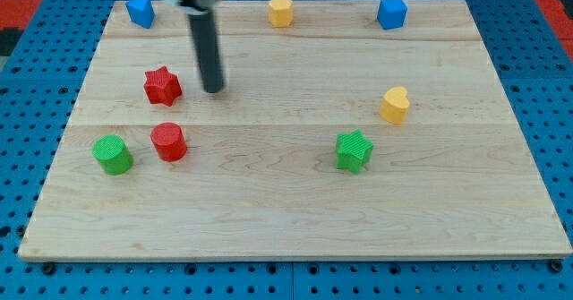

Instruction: Push yellow heart towards red circle

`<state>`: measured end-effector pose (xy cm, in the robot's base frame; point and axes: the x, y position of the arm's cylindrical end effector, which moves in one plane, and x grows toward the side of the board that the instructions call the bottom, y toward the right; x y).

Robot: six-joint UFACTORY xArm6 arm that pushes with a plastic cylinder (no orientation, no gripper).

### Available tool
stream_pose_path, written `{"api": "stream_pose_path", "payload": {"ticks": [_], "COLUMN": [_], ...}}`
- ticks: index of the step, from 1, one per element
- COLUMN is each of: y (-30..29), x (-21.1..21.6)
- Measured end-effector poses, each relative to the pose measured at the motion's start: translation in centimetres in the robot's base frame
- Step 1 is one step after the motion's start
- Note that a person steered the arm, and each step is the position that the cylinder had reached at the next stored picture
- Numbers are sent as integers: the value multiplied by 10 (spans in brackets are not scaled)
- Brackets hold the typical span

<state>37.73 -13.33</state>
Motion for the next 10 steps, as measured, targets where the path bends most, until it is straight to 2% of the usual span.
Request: {"api": "stream_pose_path", "payload": {"ticks": [2,6,7,10], "y": [-68,-34,13,254], "x": [-7,-7,-7,-8]}}
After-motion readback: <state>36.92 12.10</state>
